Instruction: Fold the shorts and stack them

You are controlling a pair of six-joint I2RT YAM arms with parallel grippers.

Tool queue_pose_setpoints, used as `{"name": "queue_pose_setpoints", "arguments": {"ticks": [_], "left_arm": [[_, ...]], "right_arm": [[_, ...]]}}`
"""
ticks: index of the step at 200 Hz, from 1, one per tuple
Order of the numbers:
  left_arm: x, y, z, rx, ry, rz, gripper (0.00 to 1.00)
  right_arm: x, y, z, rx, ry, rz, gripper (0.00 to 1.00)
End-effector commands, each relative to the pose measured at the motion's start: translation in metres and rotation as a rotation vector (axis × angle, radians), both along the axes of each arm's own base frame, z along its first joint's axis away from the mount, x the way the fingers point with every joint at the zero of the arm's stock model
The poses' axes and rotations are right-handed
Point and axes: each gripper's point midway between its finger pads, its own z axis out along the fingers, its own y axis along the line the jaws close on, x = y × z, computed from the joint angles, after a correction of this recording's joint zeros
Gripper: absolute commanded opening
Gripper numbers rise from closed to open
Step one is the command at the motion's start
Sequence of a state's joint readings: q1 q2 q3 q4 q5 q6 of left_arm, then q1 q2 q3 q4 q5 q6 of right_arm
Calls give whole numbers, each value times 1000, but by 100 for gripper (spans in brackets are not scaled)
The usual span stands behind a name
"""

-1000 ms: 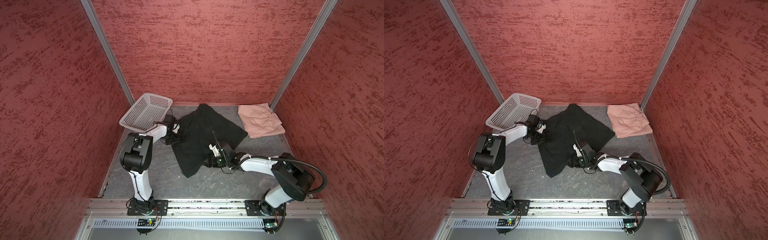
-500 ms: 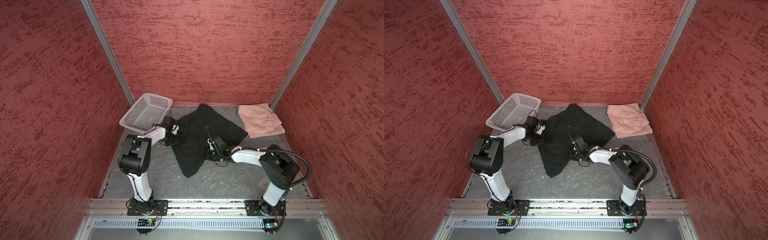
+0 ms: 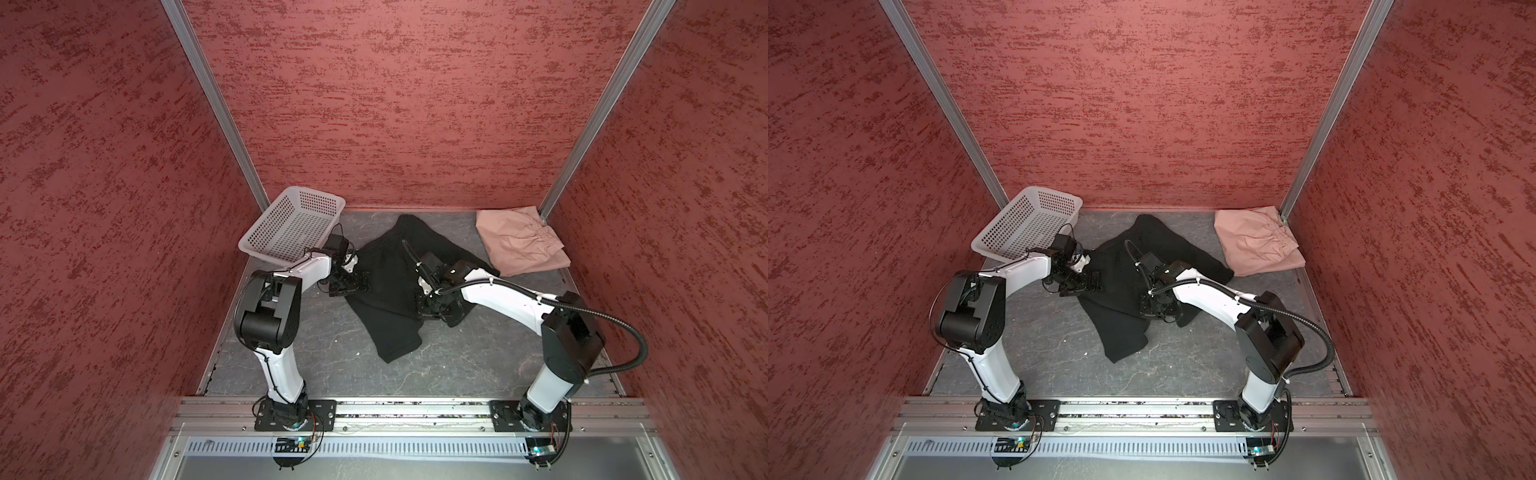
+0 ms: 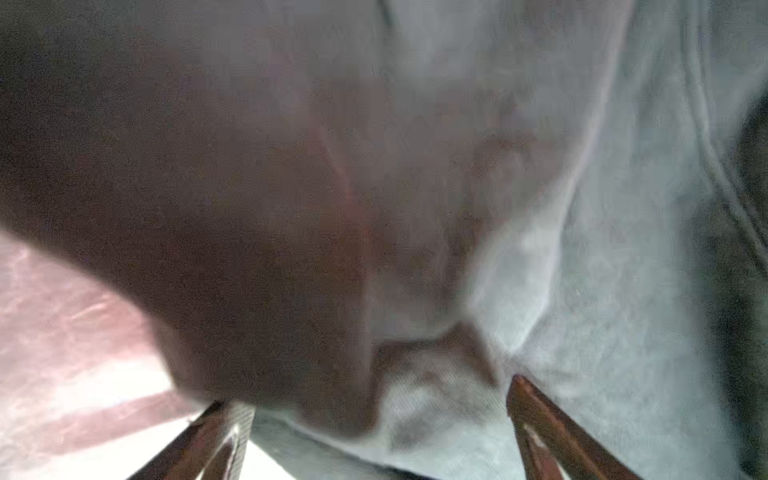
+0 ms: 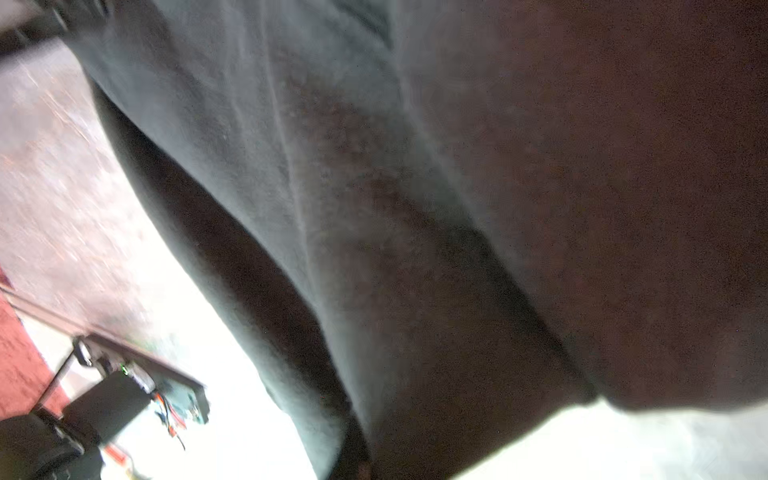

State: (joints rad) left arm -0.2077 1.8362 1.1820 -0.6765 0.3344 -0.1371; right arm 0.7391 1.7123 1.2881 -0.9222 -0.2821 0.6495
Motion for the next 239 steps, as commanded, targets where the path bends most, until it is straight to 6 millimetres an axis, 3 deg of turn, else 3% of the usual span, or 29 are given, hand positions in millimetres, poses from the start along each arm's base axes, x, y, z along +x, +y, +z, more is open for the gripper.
{"name": "queue_pose_setpoints", "arguments": {"ticks": [1,13,29,41,57,84,97,127,154,177,189,239], "left_arm": [[4,4,3,8,-13,-13,95],[5,2,3,1,-9,-14,95],[6,2,3,3,-4,-18,95],[6,3,7,6,-5,-20,96],[10,2,17,7,-28,-31,96],[26,0,37,0,-90,-52,97],[31,0,41,2,-94,-53,97],[31,-1,40,-6,-89,-49,97],[27,1,32,-4,-68,-38,97],[25,1,31,-7,-68,-34,97],[23,3,28,-3,-64,-34,97],[19,3,21,-2,-44,-42,97]], "right_arm": [[-21,-1,18,34,56,44,60],[-11,18,22,138,10,49,70],[1,47,32,312,-48,63,73],[5,54,35,375,-74,48,73],[11,40,31,368,-106,-16,73],[13,-12,14,216,-135,-143,60],[0,-32,0,139,-110,-167,54],[-31,-54,-2,173,-104,-220,43],[-44,-52,-23,215,-66,-239,43],[-24,-37,-19,313,-142,-277,56],[-14,-29,-16,366,-179,-286,56],[10,-31,-30,407,-248,-401,55]]}}
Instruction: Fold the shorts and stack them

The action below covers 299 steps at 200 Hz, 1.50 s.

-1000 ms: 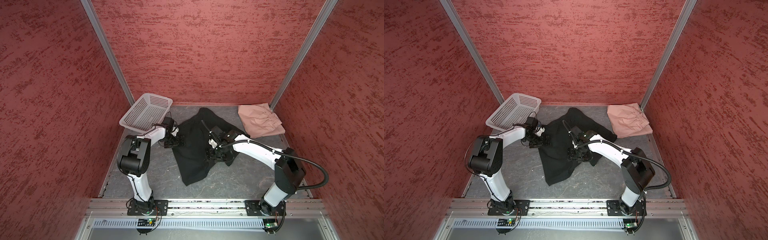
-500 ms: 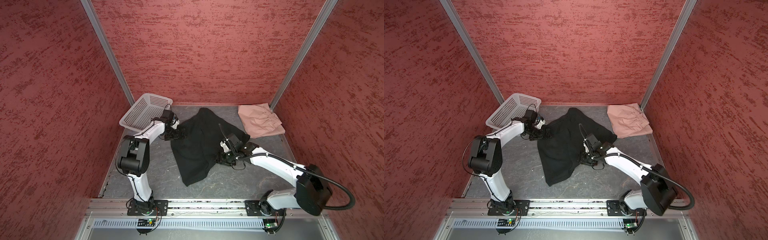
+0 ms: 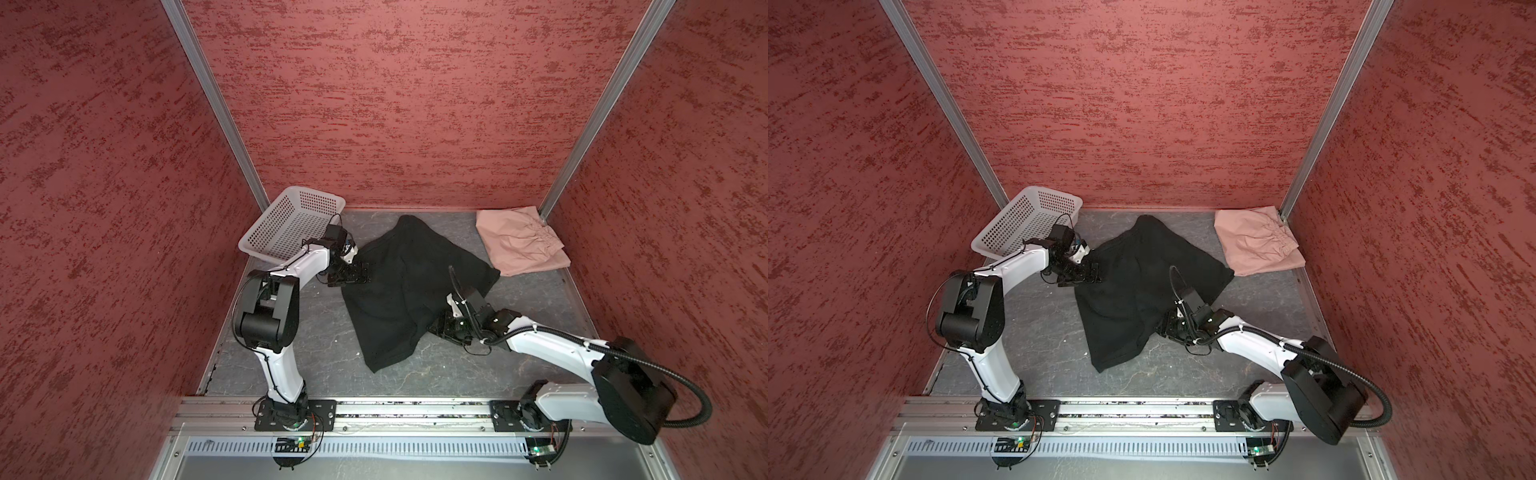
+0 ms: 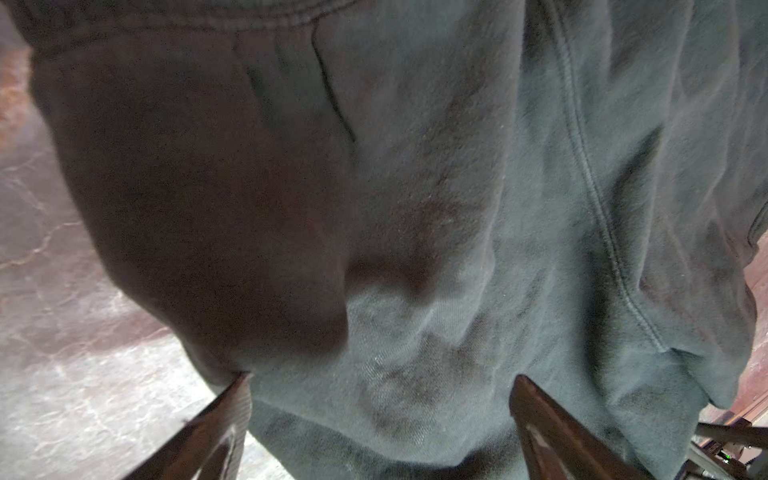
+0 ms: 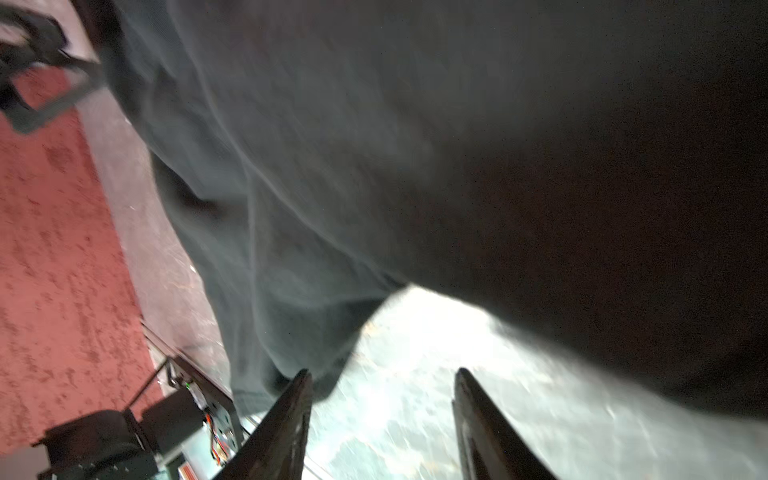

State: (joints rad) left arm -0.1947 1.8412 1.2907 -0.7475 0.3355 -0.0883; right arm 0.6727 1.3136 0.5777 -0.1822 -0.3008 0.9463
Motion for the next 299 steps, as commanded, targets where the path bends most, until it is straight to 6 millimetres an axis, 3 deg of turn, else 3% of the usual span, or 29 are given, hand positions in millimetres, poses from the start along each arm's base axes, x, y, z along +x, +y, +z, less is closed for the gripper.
{"name": "queue_pose_setpoints", "arguments": {"ticks": [1,24,56,73,108,125,147,189,225,239,250,263,286,291,299], "left_arm": [[0,2,-5,-2,6,-10,97],[-1,3,-5,1,7,-10,97],[-2,4,-6,5,6,-7,97],[-4,5,-8,6,8,-6,97],[-7,8,-6,7,4,-4,97],[-6,8,-4,4,-3,-2,97],[-4,8,-7,3,-4,-6,97],[-6,14,-19,12,27,9,97],[-6,17,-21,8,35,17,97],[-7,16,-22,3,42,16,97],[-6,16,-23,2,42,15,97],[-5,15,-22,0,38,15,97],[-3,14,-21,-5,35,14,97],[-3,13,-21,-8,36,14,97],[-3,13,-19,-11,33,15,97]], "right_arm": [[24,7,6,76,-75,-90,56],[26,11,-3,53,-39,-77,54],[26,14,-18,15,19,-55,42],[29,13,-22,-18,26,-49,25],[38,10,-31,-43,32,-50,0],[43,10,-22,-62,28,-35,0],[40,-4,-8,-238,65,48,0],[-4,-42,13,-490,279,194,0],[-33,-44,28,-474,406,263,0],[-40,-41,39,-478,426,304,9],[-34,-42,51,-516,396,310,13],[-19,-32,62,-487,328,306,12],[5,18,66,-261,195,317,15],[9,28,66,-210,169,315,21],[13,38,65,-146,148,301,42]]}}
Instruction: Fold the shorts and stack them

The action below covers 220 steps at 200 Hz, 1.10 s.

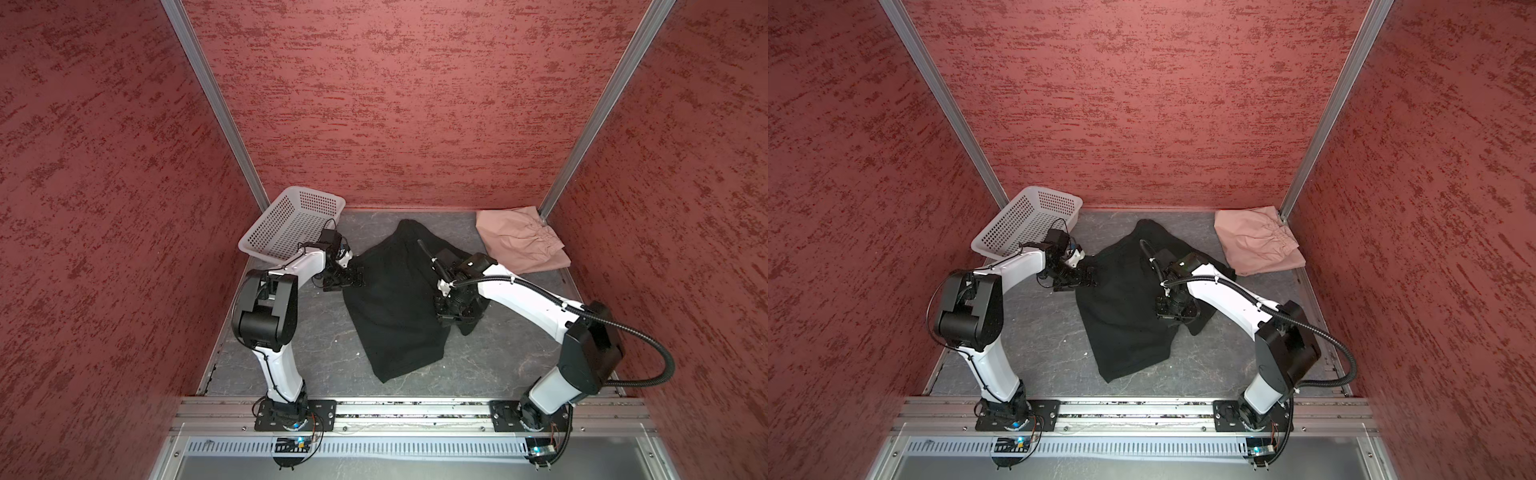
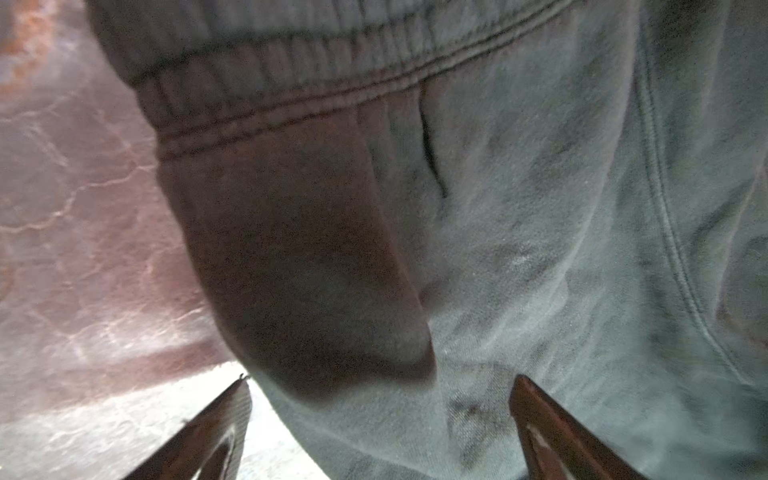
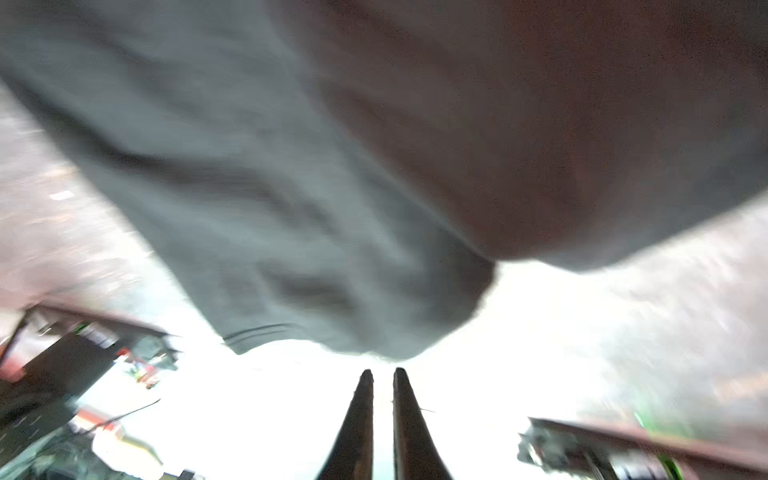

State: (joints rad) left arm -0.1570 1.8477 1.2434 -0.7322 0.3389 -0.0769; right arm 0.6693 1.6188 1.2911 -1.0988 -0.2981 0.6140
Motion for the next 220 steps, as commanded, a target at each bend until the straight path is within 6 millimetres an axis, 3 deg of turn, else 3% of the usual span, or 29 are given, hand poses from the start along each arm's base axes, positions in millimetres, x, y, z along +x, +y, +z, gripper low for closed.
{"name": "queue_pose_setpoints", "arguments": {"ticks": [1,12,31,55,73,113,132,156,189,220], "left_arm": [[4,-3,-4,-17,-1,-12,97],[4,-4,-2,-18,-4,-13,97],[5,-4,2,-15,-15,-17,97],[9,-4,5,-12,-15,-22,98],[10,-4,7,-7,-20,-23,98],[7,-3,5,-2,-12,-18,98],[5,-4,4,-7,-13,-19,98],[3,-5,3,-6,-5,-21,98],[2,-7,4,-10,-7,-23,98],[-1,-9,4,-6,-3,-31,98]], "right_arm": [[13,41,5,222,-61,-4,44],[14,44,2,247,-72,-18,57],[13,22,-1,163,-112,-56,62],[1,-18,6,48,-155,-133,58],[-17,-46,0,-37,-132,-178,56],[-44,-70,-29,-16,-131,-296,44],[-40,-66,-38,46,-178,-328,42],[-22,-51,-41,157,-258,-353,48],[-2,-48,-51,134,-320,-362,49],[16,-23,-46,201,-338,-322,50]]}}
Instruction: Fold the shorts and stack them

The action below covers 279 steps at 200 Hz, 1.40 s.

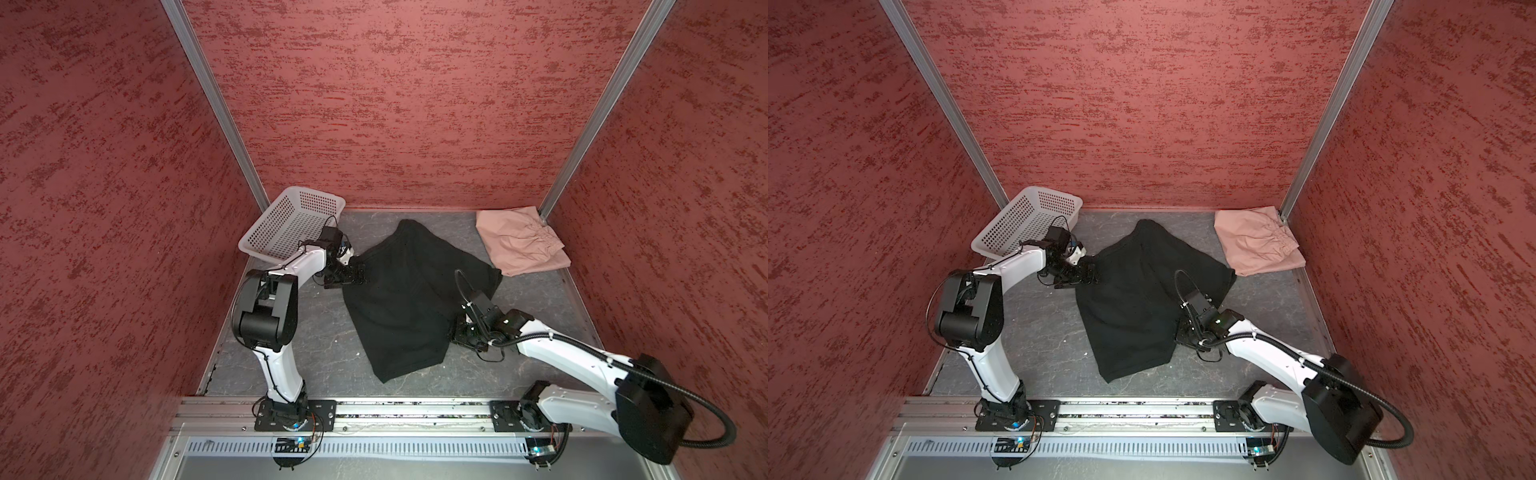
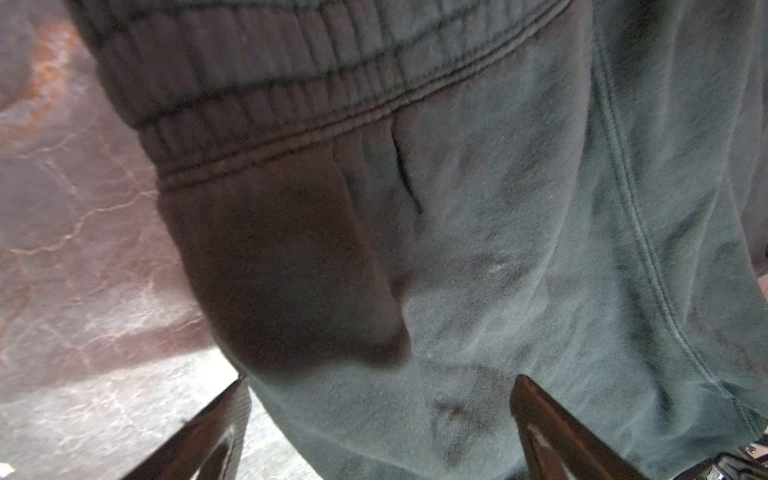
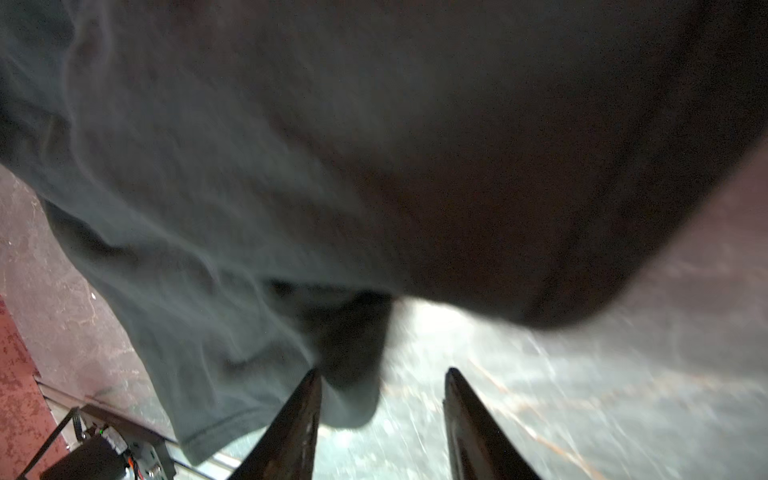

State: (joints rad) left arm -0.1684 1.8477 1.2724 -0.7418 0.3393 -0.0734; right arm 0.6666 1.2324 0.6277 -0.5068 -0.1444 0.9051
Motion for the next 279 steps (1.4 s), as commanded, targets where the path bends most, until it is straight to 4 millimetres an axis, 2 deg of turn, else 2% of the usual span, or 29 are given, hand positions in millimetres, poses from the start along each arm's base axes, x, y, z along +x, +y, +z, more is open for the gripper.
{"name": "queue_pose_setpoints", "arguments": {"ticks": [1,22,55,73,90,102,112,140,160,170,184,191,193,198,213,227,235,252,262,279], "left_arm": [[-6,-4,-3,-4,17,-18,98],[-8,-3,-4,-1,18,-16,97],[-10,-4,-6,-6,20,-17,97],[-10,-5,-6,-10,20,-19,98],[-11,-6,-7,-7,25,-22,98],[-12,-7,-6,-6,26,-24,98],[-13,-7,-6,-6,25,-26,98],[-13,-8,-7,1,30,-30,98],[-13,-8,-6,3,24,-32,98],[-13,-10,-6,-1,22,-34,98],[-14,-10,-8,-5,23,-34,98],[-14,-12,-9,-9,25,-36,98],[-13,-12,-9,-10,24,-36,98],[-13,-12,-10,-12,27,-37,98],[-11,-15,-12,-20,27,-40,98],[-6,-20,-11,-39,17,-46,98],[-3,-23,-9,-46,7,-52,98],[8,-24,3,-32,-19,-57,98],[16,-26,15,-24,-57,-67,98],[30,-30,32,-34,-127,-74,98]], "right_arm": [[33,24,20,78,-120,2,50],[42,29,18,52,-119,11,50],[40,17,-12,-123,-43,41,48],[42,23,-19,-157,-28,71,44],[41,26,-16,-239,14,110,32],[31,10,-14,-380,107,142,19],[17,-6,-8,-487,182,161,13],[-15,-33,14,-629,323,190,11],[-24,-37,25,-663,367,198,10],[-24,-33,30,-662,379,209,17],[-17,-20,31,-642,350,222,33],[-14,-8,28,-592,334,237,45],[-13,0,25,-557,328,249,50],[-9,14,21,-488,309,265,57],[10,56,15,-300,202,291,64],[28,81,16,-193,121,299,65],[36,89,18,-161,95,297,65],[50,85,32,-168,31,272,65],[64,68,44,-185,-24,223,63],[94,31,64,-175,-135,97,52]]}}
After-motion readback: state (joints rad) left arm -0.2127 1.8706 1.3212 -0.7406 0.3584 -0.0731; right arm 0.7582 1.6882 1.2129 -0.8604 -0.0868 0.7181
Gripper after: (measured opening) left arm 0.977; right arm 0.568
